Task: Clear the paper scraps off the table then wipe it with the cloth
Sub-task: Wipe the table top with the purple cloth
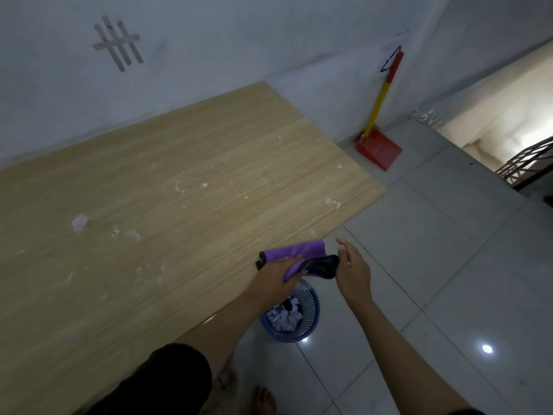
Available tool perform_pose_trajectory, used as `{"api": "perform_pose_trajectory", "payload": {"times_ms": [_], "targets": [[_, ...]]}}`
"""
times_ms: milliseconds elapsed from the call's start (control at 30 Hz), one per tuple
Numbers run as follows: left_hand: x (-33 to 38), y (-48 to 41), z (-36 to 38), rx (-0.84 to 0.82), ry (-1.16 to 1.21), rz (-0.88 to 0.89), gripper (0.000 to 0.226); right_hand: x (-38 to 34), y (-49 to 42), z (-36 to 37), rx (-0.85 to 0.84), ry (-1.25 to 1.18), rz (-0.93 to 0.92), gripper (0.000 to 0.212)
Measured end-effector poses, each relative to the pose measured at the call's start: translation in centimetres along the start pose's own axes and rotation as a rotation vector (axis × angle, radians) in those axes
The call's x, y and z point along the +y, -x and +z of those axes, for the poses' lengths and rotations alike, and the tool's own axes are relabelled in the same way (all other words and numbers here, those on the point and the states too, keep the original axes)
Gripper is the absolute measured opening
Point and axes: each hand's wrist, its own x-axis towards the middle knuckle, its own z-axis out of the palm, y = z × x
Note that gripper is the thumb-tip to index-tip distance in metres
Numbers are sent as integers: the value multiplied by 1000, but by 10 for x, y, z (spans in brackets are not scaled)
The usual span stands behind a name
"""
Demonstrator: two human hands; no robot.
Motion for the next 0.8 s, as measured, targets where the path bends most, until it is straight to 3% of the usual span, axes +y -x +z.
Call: {"api": "perform_pose_trajectory", "payload": {"times_ms": [200,300,400,533,633,800], "targets": [[9,3,-6,-66,76,31,34,3,9,-7,12,-40,-2,34],[13,7,-8,-13,117,56,30,4,14,-7,15,-39,-12,34],[22,13,-20,148,183,31,22,0,18,-5,13,-30,-36,33],[16,28,-56,483,267,-81,22,-15,22,3,-31,-36,-93,33],[-5,50,-93,697,203,-149,25,-27,23,16,-118,-37,-143,35],[-71,100,-136,779,-14,-369,31,-45,27,51,-315,63,-202,40]]}}
